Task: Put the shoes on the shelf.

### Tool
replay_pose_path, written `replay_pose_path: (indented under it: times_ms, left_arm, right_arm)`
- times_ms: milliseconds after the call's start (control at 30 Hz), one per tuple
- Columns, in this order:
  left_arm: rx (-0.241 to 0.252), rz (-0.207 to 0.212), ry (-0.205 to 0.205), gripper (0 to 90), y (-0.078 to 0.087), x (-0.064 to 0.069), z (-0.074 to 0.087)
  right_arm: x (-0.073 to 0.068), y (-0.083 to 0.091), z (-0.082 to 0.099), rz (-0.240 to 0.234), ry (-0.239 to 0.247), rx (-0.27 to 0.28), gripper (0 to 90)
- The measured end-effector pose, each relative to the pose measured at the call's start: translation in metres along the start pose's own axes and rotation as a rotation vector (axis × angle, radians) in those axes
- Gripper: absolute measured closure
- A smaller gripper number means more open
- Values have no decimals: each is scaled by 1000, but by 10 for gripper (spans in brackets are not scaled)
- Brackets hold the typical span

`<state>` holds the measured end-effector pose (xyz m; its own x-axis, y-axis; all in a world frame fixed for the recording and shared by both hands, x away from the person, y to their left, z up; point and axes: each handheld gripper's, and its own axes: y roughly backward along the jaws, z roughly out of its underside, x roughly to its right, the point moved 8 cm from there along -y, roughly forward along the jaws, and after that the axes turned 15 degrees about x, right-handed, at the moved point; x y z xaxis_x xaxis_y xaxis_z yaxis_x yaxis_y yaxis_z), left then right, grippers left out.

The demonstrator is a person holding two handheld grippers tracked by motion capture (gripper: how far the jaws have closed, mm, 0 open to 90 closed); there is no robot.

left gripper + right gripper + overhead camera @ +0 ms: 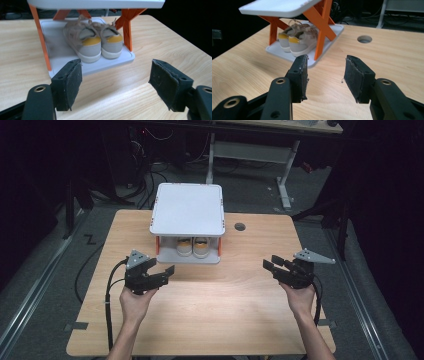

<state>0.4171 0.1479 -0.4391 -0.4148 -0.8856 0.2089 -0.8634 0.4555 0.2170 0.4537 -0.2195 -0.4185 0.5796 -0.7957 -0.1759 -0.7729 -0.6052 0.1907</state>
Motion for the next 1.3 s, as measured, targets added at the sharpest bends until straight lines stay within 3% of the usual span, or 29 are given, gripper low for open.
replay_pose_path:
  times_ms: [467, 700, 1000, 1300]
  left_arm:
    - [-33, -22, 7, 250, 9, -17, 23]
    - [-54, -26, 18, 252, 10, -27, 38]
    - [-108, -64, 44, 240, 6, -39, 59]
    - [-171, -123, 0, 237, -3, -50, 80]
  right_arm:
    - [20, 21, 35, 65, -27, -14, 528]
    - [28, 25, 53, 91, -36, -36, 526]
    - [37, 25, 73, 133, -28, -66, 521]
    - [48, 20, 95, 180, -18, -132, 498]
